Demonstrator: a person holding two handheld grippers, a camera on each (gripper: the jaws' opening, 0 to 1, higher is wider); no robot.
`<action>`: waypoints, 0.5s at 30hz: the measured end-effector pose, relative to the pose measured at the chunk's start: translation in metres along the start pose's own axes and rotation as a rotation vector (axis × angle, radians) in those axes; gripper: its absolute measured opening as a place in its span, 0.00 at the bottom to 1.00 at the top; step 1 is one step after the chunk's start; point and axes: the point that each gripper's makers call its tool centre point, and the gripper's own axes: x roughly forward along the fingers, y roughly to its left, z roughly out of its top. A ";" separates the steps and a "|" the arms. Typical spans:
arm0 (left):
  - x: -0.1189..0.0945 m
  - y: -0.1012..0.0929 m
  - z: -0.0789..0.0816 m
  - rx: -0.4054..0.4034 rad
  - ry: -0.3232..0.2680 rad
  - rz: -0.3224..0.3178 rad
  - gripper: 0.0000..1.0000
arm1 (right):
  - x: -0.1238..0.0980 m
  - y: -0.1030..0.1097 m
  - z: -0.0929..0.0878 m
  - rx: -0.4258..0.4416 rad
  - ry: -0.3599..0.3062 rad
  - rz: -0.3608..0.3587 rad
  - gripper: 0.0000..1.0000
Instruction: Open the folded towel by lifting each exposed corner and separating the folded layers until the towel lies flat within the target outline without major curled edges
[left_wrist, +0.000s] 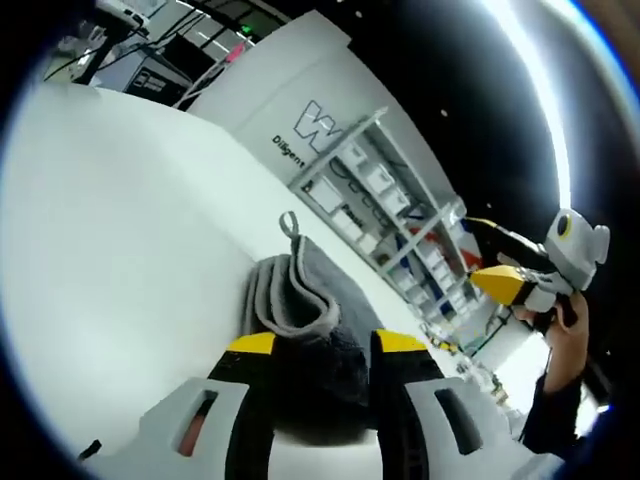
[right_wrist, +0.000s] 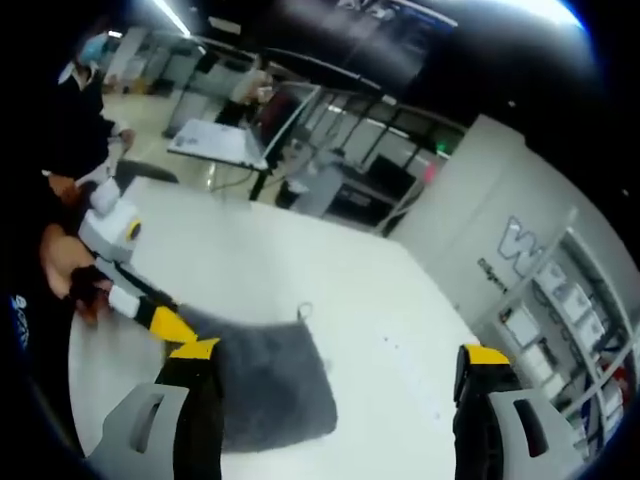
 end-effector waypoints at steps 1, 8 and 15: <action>0.001 0.001 0.000 -0.005 0.001 0.001 0.29 | 0.002 0.001 -0.002 0.008 0.013 0.003 0.95; 0.005 0.000 0.000 -0.008 -0.002 -0.020 0.16 | 0.010 0.012 0.003 0.075 0.013 0.052 0.99; 0.002 -0.020 0.004 0.179 -0.043 -0.081 0.11 | 0.026 0.015 0.000 0.059 0.065 0.065 0.99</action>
